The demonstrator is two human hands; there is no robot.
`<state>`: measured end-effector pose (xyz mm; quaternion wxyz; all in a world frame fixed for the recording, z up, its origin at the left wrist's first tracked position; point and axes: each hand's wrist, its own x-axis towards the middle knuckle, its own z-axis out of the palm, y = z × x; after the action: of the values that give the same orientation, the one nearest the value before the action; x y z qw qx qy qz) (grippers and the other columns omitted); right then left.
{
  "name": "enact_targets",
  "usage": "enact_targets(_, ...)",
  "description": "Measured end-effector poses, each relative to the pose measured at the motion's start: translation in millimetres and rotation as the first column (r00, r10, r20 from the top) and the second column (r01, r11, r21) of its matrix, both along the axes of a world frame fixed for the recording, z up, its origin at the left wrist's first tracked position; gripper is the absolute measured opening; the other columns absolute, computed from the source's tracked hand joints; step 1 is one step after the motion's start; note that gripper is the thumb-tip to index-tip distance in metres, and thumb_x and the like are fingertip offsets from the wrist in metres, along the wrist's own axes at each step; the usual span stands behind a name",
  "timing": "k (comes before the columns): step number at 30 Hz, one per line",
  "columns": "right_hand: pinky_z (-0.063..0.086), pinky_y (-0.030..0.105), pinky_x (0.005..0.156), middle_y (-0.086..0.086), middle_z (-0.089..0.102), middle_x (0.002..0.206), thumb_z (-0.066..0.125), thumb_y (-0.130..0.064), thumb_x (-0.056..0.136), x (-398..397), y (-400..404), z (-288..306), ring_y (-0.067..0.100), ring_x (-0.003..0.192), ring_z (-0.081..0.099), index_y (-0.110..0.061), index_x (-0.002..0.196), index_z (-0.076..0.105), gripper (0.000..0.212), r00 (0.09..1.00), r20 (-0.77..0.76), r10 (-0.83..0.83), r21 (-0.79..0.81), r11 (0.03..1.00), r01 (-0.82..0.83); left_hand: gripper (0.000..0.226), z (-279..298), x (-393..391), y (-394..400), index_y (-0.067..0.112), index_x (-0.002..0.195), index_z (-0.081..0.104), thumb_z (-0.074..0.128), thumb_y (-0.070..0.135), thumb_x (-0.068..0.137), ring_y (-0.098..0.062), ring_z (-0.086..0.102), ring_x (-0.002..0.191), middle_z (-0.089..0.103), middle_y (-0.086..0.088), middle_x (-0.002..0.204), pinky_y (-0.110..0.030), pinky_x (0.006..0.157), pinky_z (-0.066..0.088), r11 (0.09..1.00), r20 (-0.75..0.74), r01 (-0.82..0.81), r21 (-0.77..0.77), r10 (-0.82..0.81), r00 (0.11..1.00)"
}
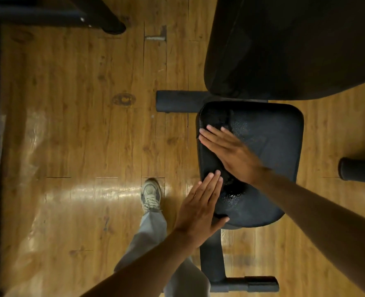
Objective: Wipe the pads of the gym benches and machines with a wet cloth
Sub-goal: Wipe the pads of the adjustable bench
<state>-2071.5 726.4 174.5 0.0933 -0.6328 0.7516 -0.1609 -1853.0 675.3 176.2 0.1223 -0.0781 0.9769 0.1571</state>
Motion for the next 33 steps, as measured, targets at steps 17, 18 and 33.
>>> enact_targets(17,0.017,0.040,0.128,0.005,0.034,0.163,0.050,0.023,0.083,-17,18,3,0.022,0.153,0.027,-0.015,0.154,0.042,0.081,0.999,-0.021,-0.033,0.069,0.997,0.034,0.101,0,1,3,0.006,0.164,0.000,0.043,0.069,0.097,-0.021,-0.004,0.159,-0.008,-0.009,0.172,-0.042,0.128,0.019,1.000,0.008,-0.006,0.009,0.006,1.000)
enact_targets(18,0.021,0.044,0.127,0.006,0.036,0.162,0.050,0.024,0.082,-22,17,3,0.024,0.153,0.029,-0.014,0.153,0.044,0.081,0.981,-0.035,-0.189,0.042,0.981,0.191,0.102,0,1,3,0.007,0.164,-0.002,0.044,0.068,0.097,-0.021,-0.004,0.159,-0.009,-0.008,0.172,-0.042,0.127,0.019,1.000,0.011,0.001,0.017,-0.001,1.000)
enact_targets(33,0.014,0.045,0.128,0.007,0.033,0.164,0.049,0.022,0.085,-25,67,3,0.026,0.155,0.023,-0.015,0.156,0.035,0.082,0.844,-0.018,-0.536,0.080,0.841,0.536,0.100,-1,3,4,0.006,0.163,-0.001,0.039,0.070,0.098,-0.022,-0.006,0.159,-0.010,-0.009,0.172,-0.041,0.129,0.012,1.000,0.017,-0.006,0.031,0.005,1.000)
